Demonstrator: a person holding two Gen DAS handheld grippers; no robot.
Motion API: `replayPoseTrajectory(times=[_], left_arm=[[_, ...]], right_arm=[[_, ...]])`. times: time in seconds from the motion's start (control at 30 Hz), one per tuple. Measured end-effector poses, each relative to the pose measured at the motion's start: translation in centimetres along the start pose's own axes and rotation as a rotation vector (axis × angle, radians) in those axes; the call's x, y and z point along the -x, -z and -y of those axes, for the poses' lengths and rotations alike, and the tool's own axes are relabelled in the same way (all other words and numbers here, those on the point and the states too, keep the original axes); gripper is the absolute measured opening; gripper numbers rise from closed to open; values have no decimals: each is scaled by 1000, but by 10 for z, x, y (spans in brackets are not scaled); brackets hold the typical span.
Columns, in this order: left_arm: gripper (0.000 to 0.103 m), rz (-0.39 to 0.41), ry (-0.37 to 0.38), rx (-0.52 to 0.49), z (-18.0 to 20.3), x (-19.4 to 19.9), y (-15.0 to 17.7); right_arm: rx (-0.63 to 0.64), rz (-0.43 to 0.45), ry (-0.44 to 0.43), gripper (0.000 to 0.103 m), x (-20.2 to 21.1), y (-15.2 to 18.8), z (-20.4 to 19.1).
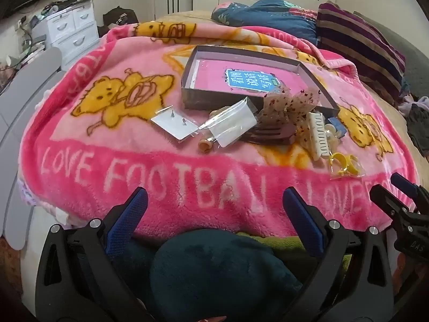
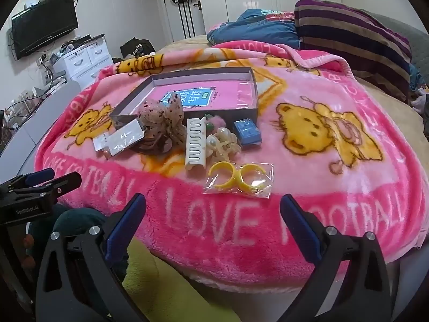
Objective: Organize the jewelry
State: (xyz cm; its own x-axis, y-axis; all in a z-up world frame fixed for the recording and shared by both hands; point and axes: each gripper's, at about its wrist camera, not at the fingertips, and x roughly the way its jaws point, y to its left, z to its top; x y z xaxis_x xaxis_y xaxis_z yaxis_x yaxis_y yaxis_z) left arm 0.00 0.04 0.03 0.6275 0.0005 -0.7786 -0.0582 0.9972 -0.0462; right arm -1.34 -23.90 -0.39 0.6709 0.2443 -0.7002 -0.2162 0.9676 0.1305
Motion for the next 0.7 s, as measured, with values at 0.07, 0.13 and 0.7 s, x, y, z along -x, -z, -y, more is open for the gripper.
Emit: replayPoseTrajectory(times=[0.07, 0.13, 0.7], left_arm=[[94, 3, -2, -3, 0, 0, 0], [94, 2, 1, 2, 0, 0, -1], [94, 28, 3, 2, 1, 10, -4]], right_arm=[[3, 4, 5, 99, -1, 1, 2], [2, 5, 5, 99, -1, 1, 3], [3, 13, -9, 99, 8, -1, -4]])
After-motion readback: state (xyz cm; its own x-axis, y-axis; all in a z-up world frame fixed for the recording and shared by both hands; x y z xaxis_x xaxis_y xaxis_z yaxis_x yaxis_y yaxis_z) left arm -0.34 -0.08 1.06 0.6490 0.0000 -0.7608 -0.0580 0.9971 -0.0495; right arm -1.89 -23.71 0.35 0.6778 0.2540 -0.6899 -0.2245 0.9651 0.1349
